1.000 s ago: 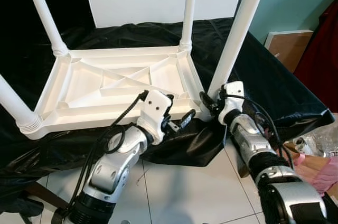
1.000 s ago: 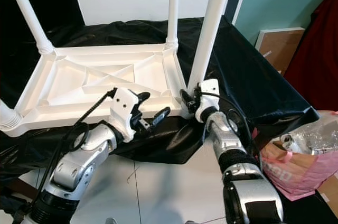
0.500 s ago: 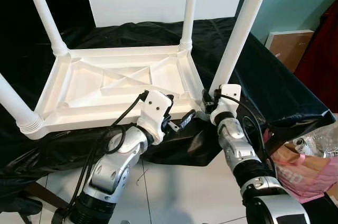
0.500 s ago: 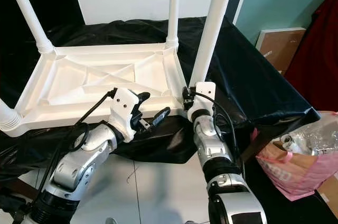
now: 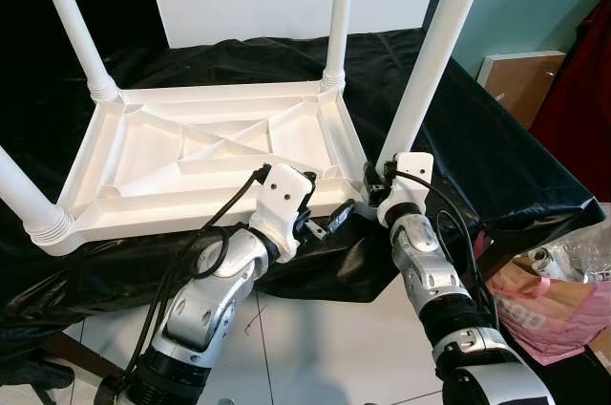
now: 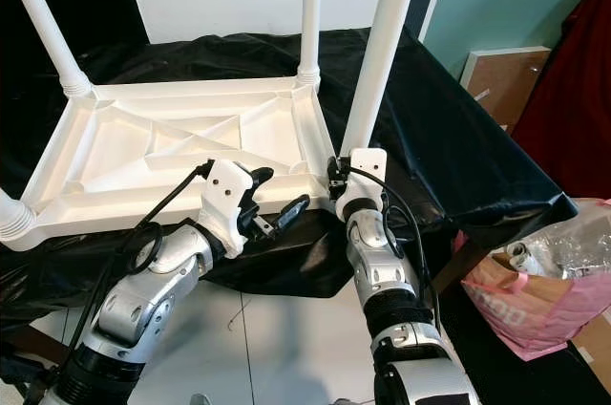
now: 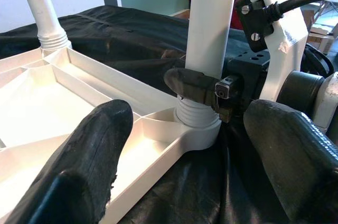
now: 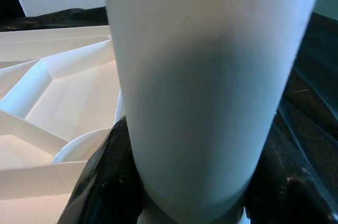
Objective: Building children table
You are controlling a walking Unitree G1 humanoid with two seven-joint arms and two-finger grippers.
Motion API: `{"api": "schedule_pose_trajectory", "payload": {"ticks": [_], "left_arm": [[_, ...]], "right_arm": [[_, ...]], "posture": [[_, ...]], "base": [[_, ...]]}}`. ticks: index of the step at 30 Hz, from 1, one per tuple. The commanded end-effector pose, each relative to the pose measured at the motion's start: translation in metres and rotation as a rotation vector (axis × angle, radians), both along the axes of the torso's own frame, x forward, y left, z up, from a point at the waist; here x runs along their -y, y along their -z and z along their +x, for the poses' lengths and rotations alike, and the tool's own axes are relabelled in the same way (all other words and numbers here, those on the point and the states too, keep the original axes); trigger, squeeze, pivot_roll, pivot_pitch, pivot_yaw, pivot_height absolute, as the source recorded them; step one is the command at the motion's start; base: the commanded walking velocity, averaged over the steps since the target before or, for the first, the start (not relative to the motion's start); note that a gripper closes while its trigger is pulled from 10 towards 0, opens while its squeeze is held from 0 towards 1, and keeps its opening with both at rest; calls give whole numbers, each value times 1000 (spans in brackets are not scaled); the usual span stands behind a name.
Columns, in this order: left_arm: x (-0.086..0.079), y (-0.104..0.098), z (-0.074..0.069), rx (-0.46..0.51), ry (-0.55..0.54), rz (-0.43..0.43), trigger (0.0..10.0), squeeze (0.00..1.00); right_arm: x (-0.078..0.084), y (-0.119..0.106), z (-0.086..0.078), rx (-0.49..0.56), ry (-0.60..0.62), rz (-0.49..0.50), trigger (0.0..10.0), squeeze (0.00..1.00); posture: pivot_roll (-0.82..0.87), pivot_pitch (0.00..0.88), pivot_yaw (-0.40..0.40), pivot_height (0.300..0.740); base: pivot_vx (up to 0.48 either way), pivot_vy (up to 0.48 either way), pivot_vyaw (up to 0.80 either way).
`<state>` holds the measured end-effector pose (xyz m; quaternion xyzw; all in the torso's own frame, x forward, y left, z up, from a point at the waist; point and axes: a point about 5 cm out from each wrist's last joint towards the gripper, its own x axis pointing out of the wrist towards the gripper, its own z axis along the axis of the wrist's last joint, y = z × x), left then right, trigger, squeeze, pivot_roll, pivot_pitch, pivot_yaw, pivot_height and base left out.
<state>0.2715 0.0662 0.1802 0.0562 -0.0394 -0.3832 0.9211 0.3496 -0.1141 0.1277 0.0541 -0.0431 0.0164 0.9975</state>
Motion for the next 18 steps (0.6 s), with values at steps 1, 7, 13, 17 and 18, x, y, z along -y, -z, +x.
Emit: {"api": "schedule_pose_trajectory", "payload": {"ticks": [1,7,13,17,18], "left_arm": [[3,2,-1,-11,28,0,10000,0],[1,2,0,-16,16,-1,10000,0],[0,2,1,-18,2,-6,10000,0],[0,2,2,-18,-4,-7,10000,0],[0,2,2,-18,-4,-7,10000,0]], "right_arm": [[5,16,-5,-70,31,20,10000,0],[7,9,-4,-27,31,-3,10000,0],[9,3,-5,9,-17,13,10000,1000],[14,1,-5,24,-47,0,10000,1000],[14,1,-5,24,-47,0,10000,1000]], "posture": [[-9,50,-44,740],[-9,54,-45,740],[-11,55,-48,740],[-12,58,-48,740],[-12,58,-48,740]], "base": [[0,0,0],[0,0,0],[0,0,0],[0,0,0],[0,0,0]]}}
